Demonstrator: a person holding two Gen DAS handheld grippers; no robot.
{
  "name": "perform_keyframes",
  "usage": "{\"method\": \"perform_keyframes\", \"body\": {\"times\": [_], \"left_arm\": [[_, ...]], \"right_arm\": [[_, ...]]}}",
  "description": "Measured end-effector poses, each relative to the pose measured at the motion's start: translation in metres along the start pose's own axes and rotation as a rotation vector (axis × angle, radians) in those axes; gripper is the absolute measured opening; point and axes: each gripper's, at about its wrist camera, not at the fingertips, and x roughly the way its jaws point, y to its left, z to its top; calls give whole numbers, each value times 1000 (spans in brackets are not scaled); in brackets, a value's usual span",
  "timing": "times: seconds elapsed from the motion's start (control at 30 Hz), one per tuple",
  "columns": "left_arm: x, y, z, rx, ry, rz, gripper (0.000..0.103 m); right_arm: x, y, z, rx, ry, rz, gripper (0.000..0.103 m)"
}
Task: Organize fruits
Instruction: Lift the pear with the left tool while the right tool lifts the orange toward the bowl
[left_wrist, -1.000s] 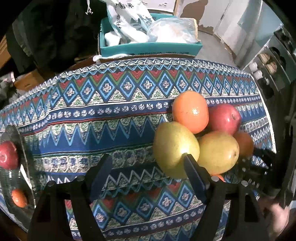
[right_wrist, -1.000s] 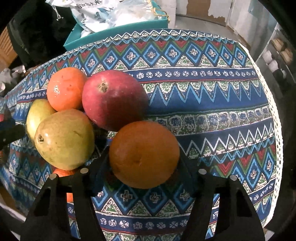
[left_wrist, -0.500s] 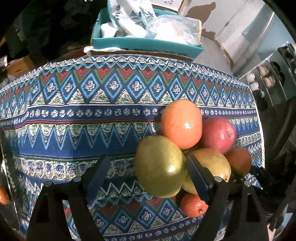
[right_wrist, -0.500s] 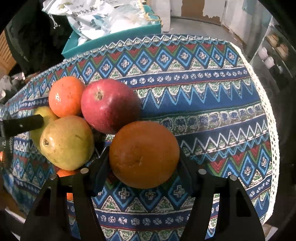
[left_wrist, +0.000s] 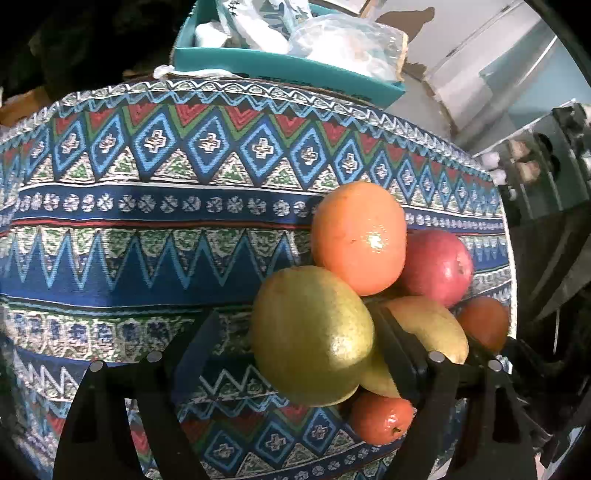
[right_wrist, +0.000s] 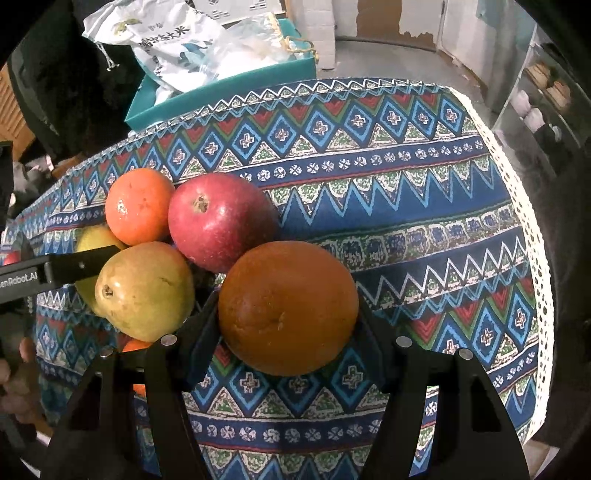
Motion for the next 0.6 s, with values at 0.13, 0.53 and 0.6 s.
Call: {"method": "perform_keyframes", "body": {"times": [0.13, 0.53, 0.6], "left_arm": [[-3, -5, -2, 23, 1, -29, 69], [-18, -9, -20, 121, -24, 60, 68], [-24, -8, -23, 135, -36, 67, 68]], "right_arm": [[-4, -1, -2, 8, -14, -3, 67], [-25, 8, 5, -11, -76, -23, 67], [-28, 11, 6, -13, -85, -31, 67]]}}
